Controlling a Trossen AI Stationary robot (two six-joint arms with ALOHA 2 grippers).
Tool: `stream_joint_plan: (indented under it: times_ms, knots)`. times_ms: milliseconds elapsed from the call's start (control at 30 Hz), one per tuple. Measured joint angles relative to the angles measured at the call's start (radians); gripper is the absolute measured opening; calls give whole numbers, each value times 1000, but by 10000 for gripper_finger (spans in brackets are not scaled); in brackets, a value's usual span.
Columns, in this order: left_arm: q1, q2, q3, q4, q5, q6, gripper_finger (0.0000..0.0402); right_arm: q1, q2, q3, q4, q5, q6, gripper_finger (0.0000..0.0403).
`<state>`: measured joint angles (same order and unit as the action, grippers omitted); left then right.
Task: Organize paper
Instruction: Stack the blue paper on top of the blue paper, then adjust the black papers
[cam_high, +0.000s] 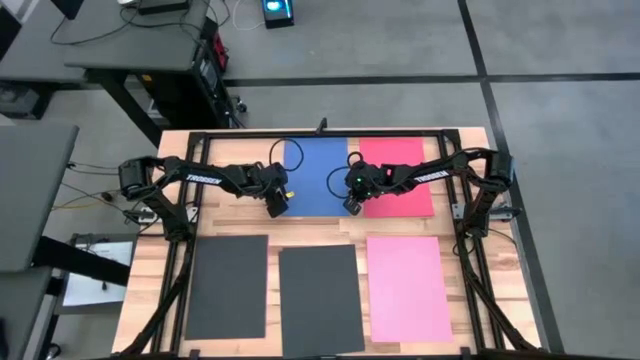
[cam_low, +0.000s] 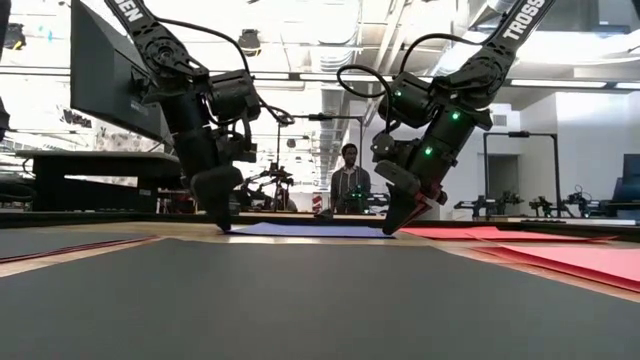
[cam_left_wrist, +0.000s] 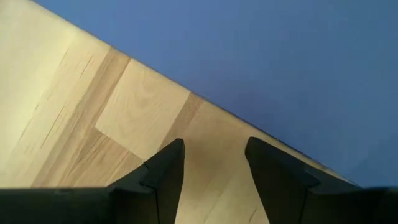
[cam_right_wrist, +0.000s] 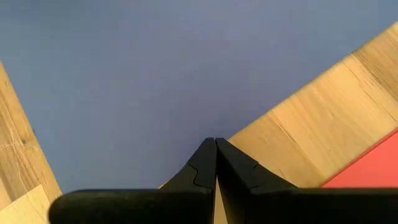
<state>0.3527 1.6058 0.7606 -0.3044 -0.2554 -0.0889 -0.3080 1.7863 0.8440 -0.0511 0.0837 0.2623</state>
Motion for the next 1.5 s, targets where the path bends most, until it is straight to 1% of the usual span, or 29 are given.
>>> stream_joint_plan:
  times_ms: [100, 233, 500, 633, 767, 867, 933, 1033, 1100, 1200, 1333, 1500]
  knots:
    - [0, 0, 1, -4, -32, -3, 162, 0, 0, 0, 0, 0, 0, 0]
    - [0, -12, 1, -6, -46, -4, 162, 0, 0, 0, 0, 0, 0, 0]
    - [0, -104, 1, -33, -92, -31, 162, -2, -12, -2, -6, -4, 0, 0]
    - [-12, -157, 1, -30, -94, -40, 162, 1, -56, -6, -64, -14, 0, 0]
    - [-58, -205, 1, -29, -94, -22, 162, 6, -131, -5, -109, -13, 2, 0]
    - [-118, -235, 1, -13, -93, -11, 162, 27, -190, -5, -133, -6, 24, 0]
    - [-174, -240, 2, 2, -87, -11, 162, 61, -236, -4, -127, -6, 32, 0]
    - [-293, -234, 3, -1, -65, -38, 162, 142, -292, -3, -124, -5, 36, 0]
    - [-386, -223, 3, -17, -69, -66, 162, 220, -310, -3, -124, -2, 37, 0]
    - [-520, -210, 3, -50, -113, -138, 162, 351, -313, -3, -123, 30, 49, 0]
    - [-656, -211, 3, -125, -130, -270, 162, 493, -286, -2, -153, 88, 107, 0]
    - [-756, -196, 3, -191, -116, -391, 162, 596, -252, -2, -233, 98, 216, 0]
